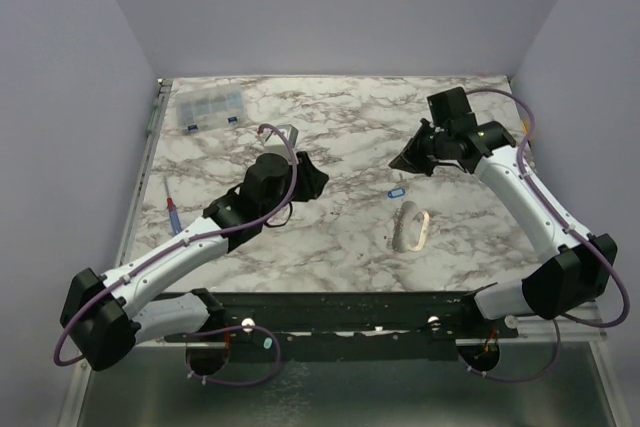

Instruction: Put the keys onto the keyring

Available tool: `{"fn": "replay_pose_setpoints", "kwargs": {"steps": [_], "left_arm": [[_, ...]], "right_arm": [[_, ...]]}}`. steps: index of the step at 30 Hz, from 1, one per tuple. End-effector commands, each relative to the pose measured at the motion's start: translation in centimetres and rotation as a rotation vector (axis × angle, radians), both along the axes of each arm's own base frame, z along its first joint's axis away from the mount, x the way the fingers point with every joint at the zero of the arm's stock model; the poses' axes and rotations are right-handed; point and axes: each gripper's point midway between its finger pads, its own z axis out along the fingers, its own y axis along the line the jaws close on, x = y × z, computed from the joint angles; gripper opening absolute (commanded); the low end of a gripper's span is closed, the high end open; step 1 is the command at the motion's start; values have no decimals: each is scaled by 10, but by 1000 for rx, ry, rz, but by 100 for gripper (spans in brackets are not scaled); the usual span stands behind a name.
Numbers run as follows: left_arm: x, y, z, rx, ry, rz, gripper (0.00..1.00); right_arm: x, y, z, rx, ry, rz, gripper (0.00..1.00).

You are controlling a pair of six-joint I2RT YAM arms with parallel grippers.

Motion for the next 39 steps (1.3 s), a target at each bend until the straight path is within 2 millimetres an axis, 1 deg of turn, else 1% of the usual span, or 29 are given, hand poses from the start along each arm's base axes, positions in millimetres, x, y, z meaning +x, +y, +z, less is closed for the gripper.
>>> {"fn": "replay_pose_setpoints", "kwargs": {"steps": [1, 4, 7, 12, 15, 18, 23, 28, 33, 39], "left_arm": [[-11, 7, -2, -13, 72, 18, 36], [-14, 9, -2, -7, 78, 18, 35], [-15, 12, -4, 10, 69, 12, 35], [-17, 14, -8, 51, 43, -14, 35], [-16, 13, -7, 67, 30, -29, 35], [-15, 13, -7, 84, 18, -37, 35], [-15, 9, -9, 94, 21, -54, 35], [-16, 7, -11, 91, 31, -66, 35], [-18, 7, -14, 83, 43, -69, 35], [-22, 5, -21, 72, 66, -80, 35]], "right_arm": [[-23, 9, -4, 89, 135, -19, 1], [-25, 10, -1, 102, 125, -14, 1], [-26, 13, 6, 117, 84, 30, 0], [-28, 17, 20, 144, -68, 131, 1], [-30, 14, 20, 131, -98, 141, 1], [-33, 15, 22, 132, -106, 169, 1], [-35, 14, 21, 138, -90, 157, 1], [-36, 8, 10, 113, 5, 74, 1], [-34, 2, 5, 99, 66, -17, 1], [-34, 0, 4, 94, 95, -54, 1]]}}
